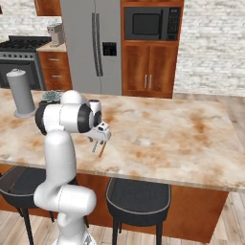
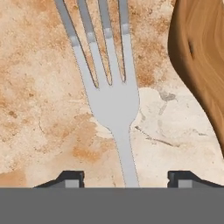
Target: Pick up the metallic utensils from the counter and place them in the open drawer. Make sure not to pick up any wooden utensils.
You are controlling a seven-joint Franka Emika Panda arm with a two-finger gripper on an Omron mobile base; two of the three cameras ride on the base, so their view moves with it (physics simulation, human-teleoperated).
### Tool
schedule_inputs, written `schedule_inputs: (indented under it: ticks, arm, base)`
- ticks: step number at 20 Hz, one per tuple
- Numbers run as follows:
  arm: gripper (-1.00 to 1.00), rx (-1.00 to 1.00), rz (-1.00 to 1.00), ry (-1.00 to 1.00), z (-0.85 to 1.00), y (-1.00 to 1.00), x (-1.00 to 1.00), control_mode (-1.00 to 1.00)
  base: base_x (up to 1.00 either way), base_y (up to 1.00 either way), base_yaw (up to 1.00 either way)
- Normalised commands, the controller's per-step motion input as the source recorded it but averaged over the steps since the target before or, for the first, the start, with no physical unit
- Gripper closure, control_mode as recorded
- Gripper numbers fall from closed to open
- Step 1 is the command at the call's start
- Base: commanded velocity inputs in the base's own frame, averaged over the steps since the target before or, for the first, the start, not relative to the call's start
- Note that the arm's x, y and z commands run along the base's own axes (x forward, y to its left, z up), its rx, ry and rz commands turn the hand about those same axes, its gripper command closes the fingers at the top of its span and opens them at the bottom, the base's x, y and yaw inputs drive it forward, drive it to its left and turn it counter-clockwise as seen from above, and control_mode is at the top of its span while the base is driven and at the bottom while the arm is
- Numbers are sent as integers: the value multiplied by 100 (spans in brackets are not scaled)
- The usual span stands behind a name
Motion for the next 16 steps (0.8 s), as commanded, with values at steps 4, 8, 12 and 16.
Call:
schedule_inputs:
  ticks: [4, 8, 12, 16]
  arm:
    - [100, 1, 0, -1, -97, 0, 0, -100]
    - [100, 0, 0, -3, -86, 0, -10, -100]
    - [100, 3, 0, -12, -99, -1, -23, -100]
    - [100, 3, 2, -7, -100, -16, -8, -100]
  base:
    - [0, 0, 0]
    - [0, 0, 0]
    - [0, 0, 0]
    - [0, 0, 0]
